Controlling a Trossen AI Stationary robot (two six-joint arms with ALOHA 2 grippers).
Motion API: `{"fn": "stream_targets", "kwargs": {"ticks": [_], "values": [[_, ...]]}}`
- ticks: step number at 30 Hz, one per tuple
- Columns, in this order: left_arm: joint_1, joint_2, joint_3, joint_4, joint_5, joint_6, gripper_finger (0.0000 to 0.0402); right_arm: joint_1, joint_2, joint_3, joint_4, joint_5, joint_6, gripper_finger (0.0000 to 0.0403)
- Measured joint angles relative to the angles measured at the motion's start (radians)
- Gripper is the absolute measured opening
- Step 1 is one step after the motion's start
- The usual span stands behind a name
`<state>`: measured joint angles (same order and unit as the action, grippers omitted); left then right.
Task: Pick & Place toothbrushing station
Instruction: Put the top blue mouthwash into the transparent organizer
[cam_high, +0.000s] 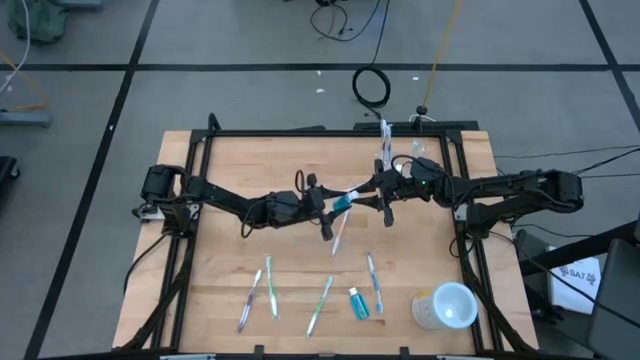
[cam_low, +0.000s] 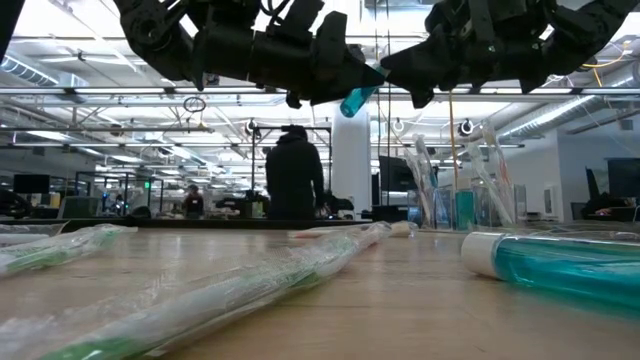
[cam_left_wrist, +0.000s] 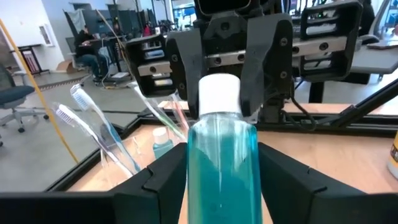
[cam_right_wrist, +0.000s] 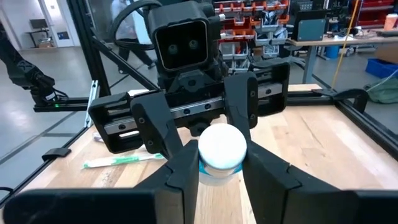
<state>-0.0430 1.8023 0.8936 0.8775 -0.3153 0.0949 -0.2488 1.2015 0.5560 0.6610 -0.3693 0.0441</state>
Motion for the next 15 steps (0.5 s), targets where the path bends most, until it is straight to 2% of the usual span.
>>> {"fn": "stream_targets", "kwargs": {"ticks": [11,15], "values": [[0.0,0.0,0.0,-0.103,-0.031,-0.026,0.0258,-0.02,-0.002,0.0,-0.08,0.008,-0.001,0.0097],[0.0,0.0,0.0,-0.161,-0.081,-0.026,0.0265,-0.054,-0.027,0.0,-0.181,0.109,-0.003,0.0098]]}}
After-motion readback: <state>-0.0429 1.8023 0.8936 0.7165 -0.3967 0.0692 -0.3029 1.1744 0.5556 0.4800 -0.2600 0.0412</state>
